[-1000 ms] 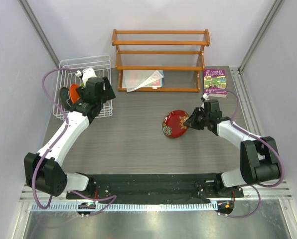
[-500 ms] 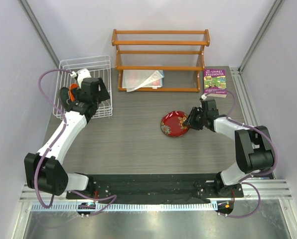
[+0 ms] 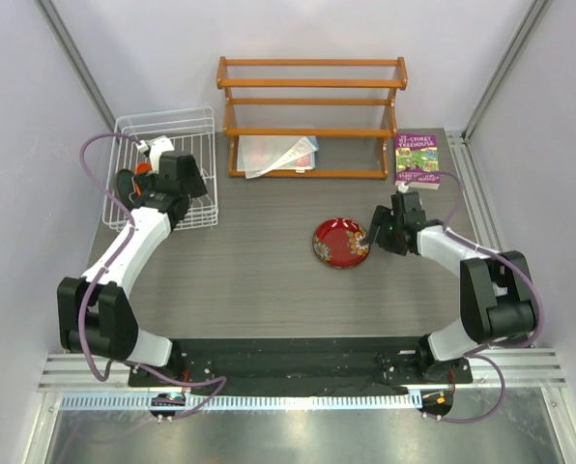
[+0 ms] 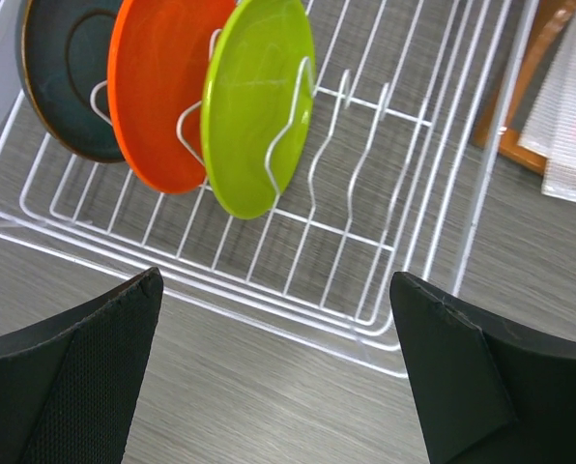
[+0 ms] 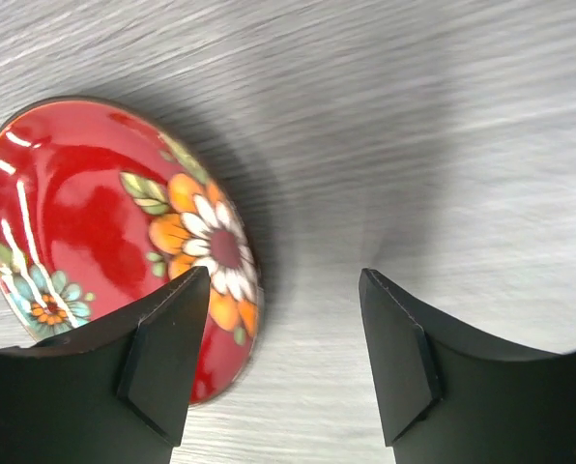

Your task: Unload the plates from the dish rack

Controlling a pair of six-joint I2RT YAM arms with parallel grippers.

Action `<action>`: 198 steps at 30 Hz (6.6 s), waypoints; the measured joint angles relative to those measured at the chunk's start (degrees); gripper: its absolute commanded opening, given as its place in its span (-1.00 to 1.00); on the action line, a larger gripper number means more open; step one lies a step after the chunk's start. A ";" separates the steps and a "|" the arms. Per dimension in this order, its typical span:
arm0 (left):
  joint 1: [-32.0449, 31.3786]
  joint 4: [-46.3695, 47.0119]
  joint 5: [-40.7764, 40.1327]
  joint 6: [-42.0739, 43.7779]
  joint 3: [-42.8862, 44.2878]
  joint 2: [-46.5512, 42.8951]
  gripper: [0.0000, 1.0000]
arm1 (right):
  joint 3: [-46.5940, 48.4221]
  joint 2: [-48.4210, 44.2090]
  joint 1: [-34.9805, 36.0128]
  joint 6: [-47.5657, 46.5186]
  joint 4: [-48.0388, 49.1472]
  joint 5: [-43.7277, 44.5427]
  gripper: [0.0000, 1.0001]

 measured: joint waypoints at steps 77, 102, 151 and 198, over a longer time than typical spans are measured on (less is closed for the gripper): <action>-9.18 15.47 47.50 -19.15 -7.89 -3.21 -1.00 | 4.92 -9.57 11.23 7.30 14.97 -17.55 0.62; -17.18 13.31 36.81 -16.70 -8.85 -2.14 0.99 | 3.98 -7.67 11.69 8.39 17.77 -17.14 -0.98; 4.35 -2.60 -3.48 -0.87 -0.20 -0.70 0.99 | 3.63 -6.95 1.70 -5.38 -8.24 2.56 0.31; 15.30 7.87 0.11 6.82 5.99 8.11 -1.00 | 12.20 2.34 1.70 -6.93 -8.57 4.31 0.31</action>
